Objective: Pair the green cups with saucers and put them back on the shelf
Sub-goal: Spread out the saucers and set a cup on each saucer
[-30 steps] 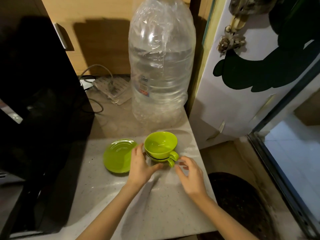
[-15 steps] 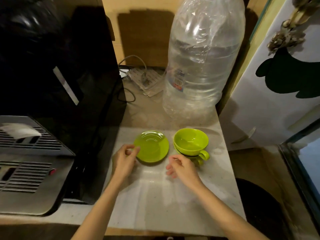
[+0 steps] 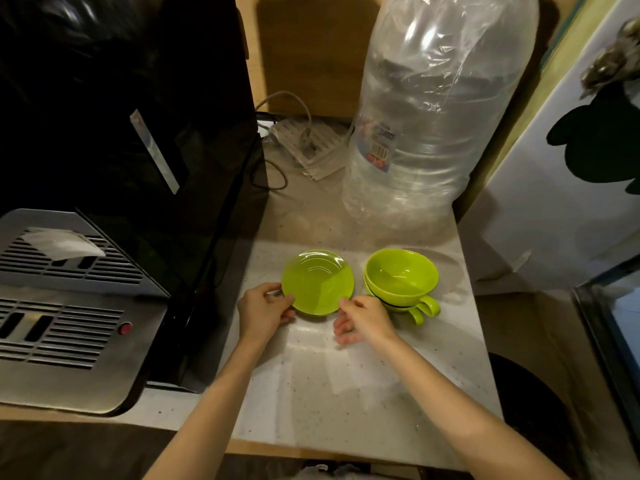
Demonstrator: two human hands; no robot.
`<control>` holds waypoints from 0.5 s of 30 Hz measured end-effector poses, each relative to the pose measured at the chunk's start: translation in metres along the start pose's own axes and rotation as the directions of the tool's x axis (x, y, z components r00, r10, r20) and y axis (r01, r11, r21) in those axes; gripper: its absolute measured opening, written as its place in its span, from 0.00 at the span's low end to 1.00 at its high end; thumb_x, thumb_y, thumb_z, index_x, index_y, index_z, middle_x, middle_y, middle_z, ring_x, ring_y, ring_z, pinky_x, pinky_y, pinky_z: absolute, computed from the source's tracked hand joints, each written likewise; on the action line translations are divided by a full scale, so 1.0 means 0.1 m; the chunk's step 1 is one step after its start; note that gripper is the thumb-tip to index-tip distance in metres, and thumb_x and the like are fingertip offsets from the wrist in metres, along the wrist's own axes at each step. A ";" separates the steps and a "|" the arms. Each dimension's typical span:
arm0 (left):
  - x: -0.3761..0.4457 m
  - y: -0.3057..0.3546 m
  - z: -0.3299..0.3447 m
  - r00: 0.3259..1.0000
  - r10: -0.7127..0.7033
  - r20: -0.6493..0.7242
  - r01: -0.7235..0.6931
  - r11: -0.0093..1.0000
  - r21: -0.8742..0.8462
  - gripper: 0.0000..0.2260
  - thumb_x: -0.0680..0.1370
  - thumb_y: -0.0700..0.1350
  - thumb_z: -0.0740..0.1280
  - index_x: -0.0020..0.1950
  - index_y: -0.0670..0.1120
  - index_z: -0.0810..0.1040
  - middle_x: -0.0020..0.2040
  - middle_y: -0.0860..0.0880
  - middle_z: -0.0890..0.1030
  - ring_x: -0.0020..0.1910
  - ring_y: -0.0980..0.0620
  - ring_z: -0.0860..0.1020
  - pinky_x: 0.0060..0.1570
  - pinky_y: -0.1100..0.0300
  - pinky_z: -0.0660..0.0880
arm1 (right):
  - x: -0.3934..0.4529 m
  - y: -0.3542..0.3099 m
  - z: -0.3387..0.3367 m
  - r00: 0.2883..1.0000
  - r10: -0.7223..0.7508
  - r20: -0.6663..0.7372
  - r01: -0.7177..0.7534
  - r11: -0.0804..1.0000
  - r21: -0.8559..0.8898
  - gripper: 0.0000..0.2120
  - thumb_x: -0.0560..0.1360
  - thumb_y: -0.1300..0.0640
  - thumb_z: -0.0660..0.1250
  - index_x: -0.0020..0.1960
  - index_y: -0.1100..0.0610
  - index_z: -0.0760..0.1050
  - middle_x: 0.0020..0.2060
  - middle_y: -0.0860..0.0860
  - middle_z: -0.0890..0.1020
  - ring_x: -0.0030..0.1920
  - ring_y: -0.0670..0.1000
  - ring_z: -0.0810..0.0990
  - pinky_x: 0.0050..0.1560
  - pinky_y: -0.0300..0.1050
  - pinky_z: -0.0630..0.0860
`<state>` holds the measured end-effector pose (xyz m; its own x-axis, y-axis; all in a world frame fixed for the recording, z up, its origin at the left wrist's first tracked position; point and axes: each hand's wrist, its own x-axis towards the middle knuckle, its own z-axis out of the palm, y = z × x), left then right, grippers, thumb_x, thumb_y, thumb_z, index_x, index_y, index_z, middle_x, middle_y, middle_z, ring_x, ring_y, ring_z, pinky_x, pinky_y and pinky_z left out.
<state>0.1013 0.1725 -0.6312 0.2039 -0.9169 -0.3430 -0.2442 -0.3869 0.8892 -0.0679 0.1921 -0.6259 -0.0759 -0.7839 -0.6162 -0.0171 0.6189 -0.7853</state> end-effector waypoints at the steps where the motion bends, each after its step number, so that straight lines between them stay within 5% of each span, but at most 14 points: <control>1: 0.00 0.00 0.00 1.000 -0.003 -0.002 0.003 1.000 -0.006 0.17 0.71 0.37 0.70 0.59 0.39 0.76 0.33 0.43 0.82 0.24 0.56 0.80 0.30 0.64 0.80 | 0.00 0.00 0.00 1.000 -0.002 0.003 0.002 1.000 -0.007 0.12 0.77 0.58 0.60 0.36 0.62 0.71 0.30 0.59 0.77 0.22 0.50 0.77 0.22 0.43 0.78; 9: 0.04 0.05 -0.03 0.994 -0.100 0.042 0.101 0.995 -0.027 0.07 0.69 0.35 0.71 0.45 0.39 0.77 0.31 0.42 0.81 0.21 0.57 0.79 0.27 0.63 0.79 | -0.03 -0.06 -0.03 0.992 0.056 0.112 -0.054 0.998 -0.017 0.13 0.78 0.62 0.58 0.36 0.63 0.69 0.31 0.59 0.77 0.20 0.46 0.78 0.22 0.40 0.77; 15: -0.01 0.00 -0.05 0.979 -0.148 0.140 0.151 0.988 -0.011 0.07 0.70 0.36 0.71 0.40 0.42 0.73 0.33 0.41 0.81 0.28 0.51 0.80 0.33 0.59 0.81 | -0.11 -0.02 -0.09 0.994 0.008 0.106 -0.006 1.000 -0.024 0.12 0.78 0.64 0.58 0.36 0.62 0.70 0.30 0.59 0.77 0.23 0.48 0.78 0.25 0.40 0.78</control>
<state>0.1060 0.1742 -0.6296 0.1033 -0.8542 -0.5096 -0.1999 -0.5197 0.8306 -0.0757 0.1998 -0.6176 0.0297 -0.7797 -0.6255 -0.0403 0.6243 -0.7801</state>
